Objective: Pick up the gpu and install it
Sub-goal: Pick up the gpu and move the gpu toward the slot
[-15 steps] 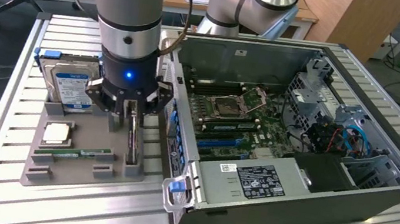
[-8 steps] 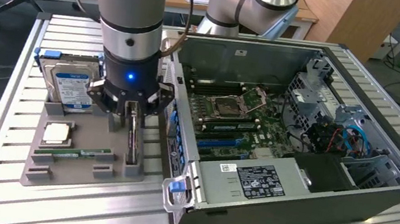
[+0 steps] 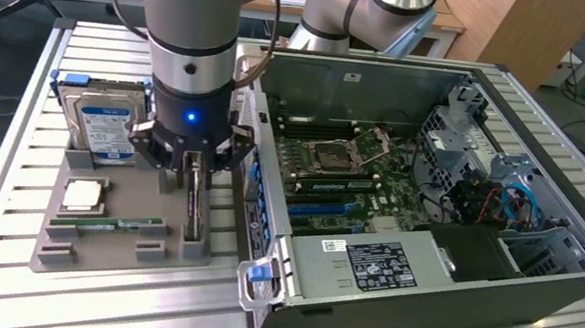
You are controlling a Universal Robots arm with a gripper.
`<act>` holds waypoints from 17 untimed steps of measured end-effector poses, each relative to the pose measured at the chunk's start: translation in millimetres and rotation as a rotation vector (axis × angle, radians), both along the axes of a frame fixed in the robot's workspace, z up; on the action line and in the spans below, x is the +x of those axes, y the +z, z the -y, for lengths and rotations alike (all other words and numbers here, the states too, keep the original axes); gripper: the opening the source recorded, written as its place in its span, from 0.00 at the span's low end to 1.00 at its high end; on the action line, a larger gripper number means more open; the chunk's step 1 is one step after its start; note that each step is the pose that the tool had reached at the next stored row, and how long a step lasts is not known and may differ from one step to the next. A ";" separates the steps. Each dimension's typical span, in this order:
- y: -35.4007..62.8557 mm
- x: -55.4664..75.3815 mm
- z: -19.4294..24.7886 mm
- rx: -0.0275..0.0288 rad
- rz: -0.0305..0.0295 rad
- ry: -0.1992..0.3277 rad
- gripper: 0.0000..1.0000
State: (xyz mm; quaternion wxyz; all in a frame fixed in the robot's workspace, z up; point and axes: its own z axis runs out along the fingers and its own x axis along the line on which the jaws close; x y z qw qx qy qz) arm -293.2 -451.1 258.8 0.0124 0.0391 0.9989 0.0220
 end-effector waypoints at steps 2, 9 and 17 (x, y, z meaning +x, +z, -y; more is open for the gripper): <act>-2.6 0.0 -1.2 0.0001 0.0001 -0.001 0.42; -13.3 0.0 -3.7 0.0000 0.0000 -0.004 0.42; -21.2 -0.4 -6.2 0.0000 0.0000 -0.006 0.42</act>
